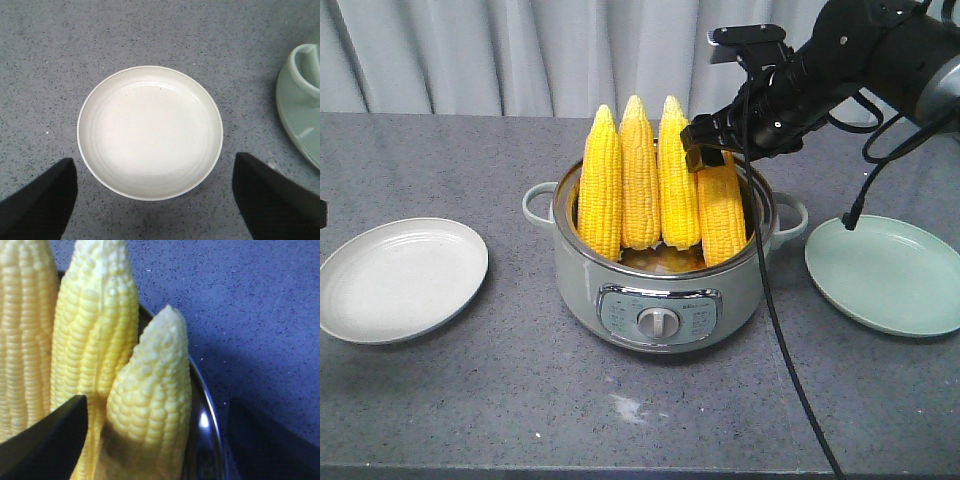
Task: Distribute corn equally
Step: 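Reach the right gripper into the pot and grasp the nearest corn cob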
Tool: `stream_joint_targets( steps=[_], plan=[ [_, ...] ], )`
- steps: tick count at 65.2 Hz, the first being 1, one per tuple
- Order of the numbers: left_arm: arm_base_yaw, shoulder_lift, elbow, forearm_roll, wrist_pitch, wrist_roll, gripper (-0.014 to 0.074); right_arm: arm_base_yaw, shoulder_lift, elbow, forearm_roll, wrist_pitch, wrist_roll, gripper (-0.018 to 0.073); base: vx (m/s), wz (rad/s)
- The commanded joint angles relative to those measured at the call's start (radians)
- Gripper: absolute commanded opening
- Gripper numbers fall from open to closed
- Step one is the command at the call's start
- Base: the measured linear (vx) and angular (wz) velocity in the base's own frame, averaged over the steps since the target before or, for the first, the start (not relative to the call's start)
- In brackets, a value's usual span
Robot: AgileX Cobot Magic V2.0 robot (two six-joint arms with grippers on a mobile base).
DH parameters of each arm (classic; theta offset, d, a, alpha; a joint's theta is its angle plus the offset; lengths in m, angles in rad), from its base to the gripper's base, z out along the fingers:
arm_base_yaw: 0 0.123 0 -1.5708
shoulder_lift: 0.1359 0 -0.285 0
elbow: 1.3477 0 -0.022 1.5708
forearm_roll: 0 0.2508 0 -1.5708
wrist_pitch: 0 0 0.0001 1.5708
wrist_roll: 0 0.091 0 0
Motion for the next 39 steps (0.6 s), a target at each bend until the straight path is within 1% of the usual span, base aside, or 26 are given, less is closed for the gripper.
stream_joint_targets(
  steps=[1, 13, 30, 39],
  plan=[
    [0.004, -0.009, -0.034, -0.010, -0.063, -0.011, 0.0593, -0.003, -0.047, -0.036, 0.001, -0.056, -0.014, 0.0503, 0.00, 0.00],
    [0.004, -0.009, -0.034, -0.010, -0.063, -0.011, 0.0593, -0.003, -0.039, -0.036, 0.004, -0.056, -0.013, 0.0416, 0.00, 0.00],
    [0.004, -0.008, -0.034, -0.010, -0.063, -0.011, 0.0593, -0.003, -0.039, -0.036, 0.014, -0.055, -0.012, 0.0208, 0.00, 0.00],
    [0.004, -0.008, -0.034, -0.010, -0.063, -0.011, 0.0593, -0.003, -0.039, -0.036, 0.023, -0.055, -0.012, 0.0132, 0.00, 0.00]
  ],
)
